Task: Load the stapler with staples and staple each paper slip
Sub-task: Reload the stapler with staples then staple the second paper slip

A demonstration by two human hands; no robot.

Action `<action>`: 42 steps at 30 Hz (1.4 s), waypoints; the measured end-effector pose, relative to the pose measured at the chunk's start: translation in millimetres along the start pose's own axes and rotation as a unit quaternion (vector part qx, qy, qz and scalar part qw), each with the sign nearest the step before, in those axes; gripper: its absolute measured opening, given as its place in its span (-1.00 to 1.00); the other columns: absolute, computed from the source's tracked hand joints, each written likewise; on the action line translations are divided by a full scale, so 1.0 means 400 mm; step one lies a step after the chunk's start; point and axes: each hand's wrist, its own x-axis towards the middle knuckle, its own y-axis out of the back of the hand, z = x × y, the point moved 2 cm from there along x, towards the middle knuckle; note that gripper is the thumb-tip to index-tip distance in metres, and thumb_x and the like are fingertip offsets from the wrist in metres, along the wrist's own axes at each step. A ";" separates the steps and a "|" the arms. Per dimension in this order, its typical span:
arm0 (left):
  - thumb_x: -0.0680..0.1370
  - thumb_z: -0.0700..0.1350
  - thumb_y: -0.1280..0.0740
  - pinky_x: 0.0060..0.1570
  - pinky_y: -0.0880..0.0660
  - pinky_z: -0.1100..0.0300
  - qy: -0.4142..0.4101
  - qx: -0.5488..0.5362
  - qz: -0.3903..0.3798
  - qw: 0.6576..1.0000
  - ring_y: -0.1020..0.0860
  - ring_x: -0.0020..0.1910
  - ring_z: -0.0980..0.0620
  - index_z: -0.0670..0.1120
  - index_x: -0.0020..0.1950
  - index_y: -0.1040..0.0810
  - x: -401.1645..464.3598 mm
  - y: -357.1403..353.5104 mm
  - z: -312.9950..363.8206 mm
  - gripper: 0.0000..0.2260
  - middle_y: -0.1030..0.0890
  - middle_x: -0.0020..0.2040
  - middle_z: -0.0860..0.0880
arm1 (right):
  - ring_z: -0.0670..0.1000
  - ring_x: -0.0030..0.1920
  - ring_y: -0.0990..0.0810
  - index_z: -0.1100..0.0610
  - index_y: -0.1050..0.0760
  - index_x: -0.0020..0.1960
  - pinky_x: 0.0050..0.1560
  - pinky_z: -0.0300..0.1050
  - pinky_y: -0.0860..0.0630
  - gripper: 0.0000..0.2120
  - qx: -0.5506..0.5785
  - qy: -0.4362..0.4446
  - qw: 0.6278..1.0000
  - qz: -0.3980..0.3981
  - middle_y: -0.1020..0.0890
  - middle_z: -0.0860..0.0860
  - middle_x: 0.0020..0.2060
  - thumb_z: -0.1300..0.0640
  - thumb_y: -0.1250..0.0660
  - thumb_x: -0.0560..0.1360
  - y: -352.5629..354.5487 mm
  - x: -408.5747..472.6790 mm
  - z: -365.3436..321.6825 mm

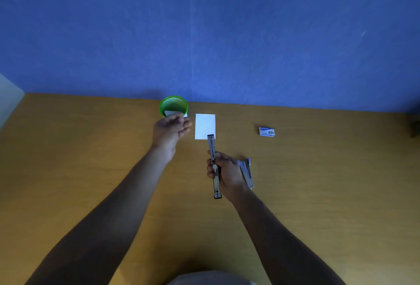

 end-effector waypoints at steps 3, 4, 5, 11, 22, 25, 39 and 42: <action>0.52 -0.37 -0.34 -0.24 -0.60 0.24 -0.061 0.093 0.028 0.993 -0.67 -0.32 0.11 -0.26 0.07 -0.56 0.049 0.002 0.049 -0.85 -0.63 -0.20 -0.12 | -0.02 -0.41 -0.44 0.30 -0.53 0.07 -0.42 -0.19 -0.32 -0.78 0.005 -0.003 1.000 -0.004 -0.49 0.10 -0.33 0.32 -0.10 0.64 0.007 0.005 0.002; 0.51 -0.38 -0.36 -0.22 -0.60 0.20 -0.078 0.127 0.041 0.988 -0.66 -0.35 0.11 -0.26 0.05 -0.57 0.066 0.003 0.062 -0.86 -0.62 -0.23 -0.13 | -0.03 -0.42 -0.44 0.30 -0.53 0.07 -0.42 -0.19 -0.32 -0.79 0.006 -0.004 1.000 -0.005 -0.50 0.09 -0.33 0.33 -0.12 0.64 0.008 0.007 0.003; 0.50 -0.38 -0.36 -0.18 -0.60 0.14 -0.095 0.161 0.052 0.981 -0.65 -0.37 0.10 -0.26 0.02 -0.58 0.082 0.005 0.072 -0.87 -0.62 -0.24 -0.15 | -0.03 -0.42 -0.45 0.30 -0.52 0.07 -0.42 -0.19 -0.32 -0.80 0.007 -0.003 1.000 -0.006 -0.50 0.09 -0.33 0.33 -0.12 0.63 0.009 0.009 0.003; 0.49 -0.23 -0.41 0.03 -0.48 0.24 -0.164 0.415 0.049 0.893 -0.63 0.02 -0.02 -0.17 0.13 -0.60 0.144 -0.001 0.111 -0.78 -0.68 0.05 -0.14 | -0.02 -0.42 -0.46 0.30 -0.55 0.06 -0.44 -0.19 -0.34 -0.78 0.010 -0.002 1.000 0.008 -0.53 0.09 -0.34 0.30 -0.12 0.65 0.013 0.019 0.001; 0.55 -0.23 -0.35 0.10 -0.44 0.34 -0.364 0.437 -0.028 0.822 -0.61 0.05 -0.05 -0.20 0.09 -0.64 0.032 -0.041 0.066 -0.85 -0.68 0.04 -0.11 | -0.02 -0.39 -0.45 0.31 -0.54 0.10 -0.39 -0.19 -0.33 -0.77 0.032 -0.021 0.999 0.006 -0.51 0.08 -0.33 0.31 -0.11 0.65 0.004 0.023 -0.001; 0.58 -0.13 -0.33 0.12 -0.49 0.17 -0.347 0.390 -0.107 0.846 -0.58 0.09 0.02 -0.19 0.10 -0.61 -0.029 -0.045 0.019 -0.82 -0.64 0.07 -0.06 | -0.02 -0.39 -0.44 0.30 -0.55 0.08 -0.36 -0.18 -0.31 -0.77 0.034 -0.018 0.999 0.006 -0.52 0.08 -0.33 0.32 -0.10 0.64 0.000 0.023 0.000; 0.49 -0.24 -0.43 0.25 -0.43 0.25 -0.320 0.447 -0.220 0.806 -0.48 0.25 0.15 -0.21 0.03 -0.64 -0.127 0.005 -0.186 -0.87 -0.58 0.26 -0.08 | 0.03 -0.32 -0.49 0.43 -0.50 0.21 -0.33 -0.10 -0.44 -0.73 -0.020 -0.001 1.000 0.012 -0.51 0.14 -0.28 0.32 -0.10 0.65 0.021 0.031 0.016; 0.50 -0.29 -0.40 0.24 -0.42 0.29 -0.313 0.449 -0.223 0.807 -0.50 0.25 0.11 -0.23 0.02 -0.64 -0.124 0.009 -0.188 -0.89 -0.58 0.26 -0.10 | 0.06 -0.24 -0.59 0.34 -0.56 0.18 -0.24 -0.06 -0.54 -0.74 -0.079 -0.007 0.997 0.024 -0.60 0.13 -0.24 0.26 -0.15 0.65 0.032 0.040 0.024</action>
